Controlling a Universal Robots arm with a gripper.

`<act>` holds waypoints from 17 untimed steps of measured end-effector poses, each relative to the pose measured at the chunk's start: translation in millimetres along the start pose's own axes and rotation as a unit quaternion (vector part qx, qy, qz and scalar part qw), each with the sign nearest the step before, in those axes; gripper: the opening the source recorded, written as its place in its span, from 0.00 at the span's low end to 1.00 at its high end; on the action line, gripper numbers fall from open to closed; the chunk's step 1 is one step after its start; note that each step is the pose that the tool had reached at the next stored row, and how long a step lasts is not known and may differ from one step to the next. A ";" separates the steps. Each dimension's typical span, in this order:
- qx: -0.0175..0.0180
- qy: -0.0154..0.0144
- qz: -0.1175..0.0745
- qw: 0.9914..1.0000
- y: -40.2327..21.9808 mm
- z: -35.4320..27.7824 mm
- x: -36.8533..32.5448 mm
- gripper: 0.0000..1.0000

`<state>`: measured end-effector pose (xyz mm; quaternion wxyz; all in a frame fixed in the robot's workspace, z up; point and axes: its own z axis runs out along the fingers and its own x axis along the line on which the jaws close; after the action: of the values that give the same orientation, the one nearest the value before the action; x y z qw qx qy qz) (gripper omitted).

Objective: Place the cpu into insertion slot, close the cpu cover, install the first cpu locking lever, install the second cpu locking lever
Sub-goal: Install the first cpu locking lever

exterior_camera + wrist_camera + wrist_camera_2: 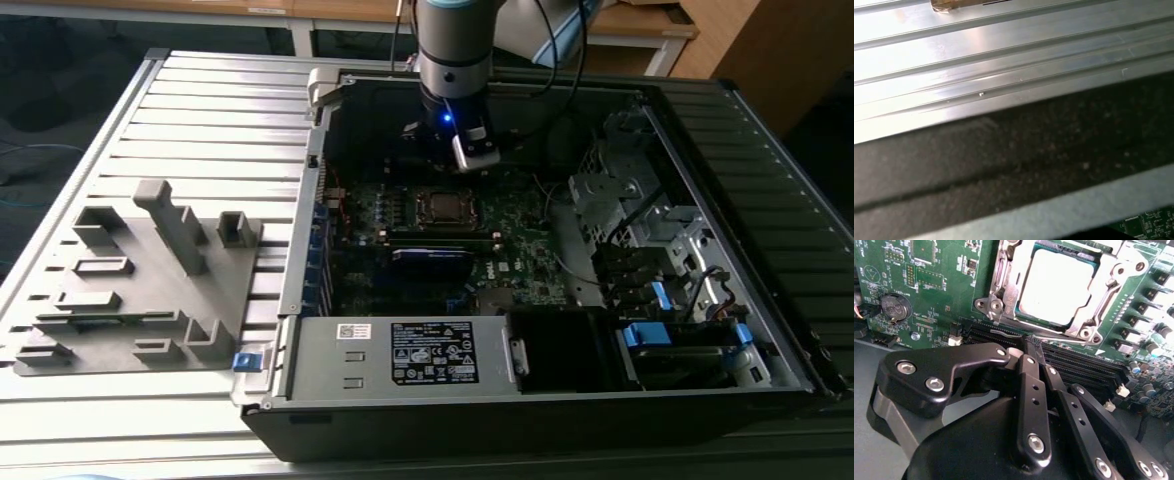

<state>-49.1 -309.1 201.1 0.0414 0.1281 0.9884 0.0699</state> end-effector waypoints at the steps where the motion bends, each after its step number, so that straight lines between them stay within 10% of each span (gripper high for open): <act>1: 0.000 0.000 0.001 1.000 0.1 0.1 -0.3 0.11; 17: 0.007 -0.004 0.017 1.000 0.1 5.6 -3.2 0.11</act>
<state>-45.5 -309.1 195.7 0.0434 0.1452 0.9864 0.0631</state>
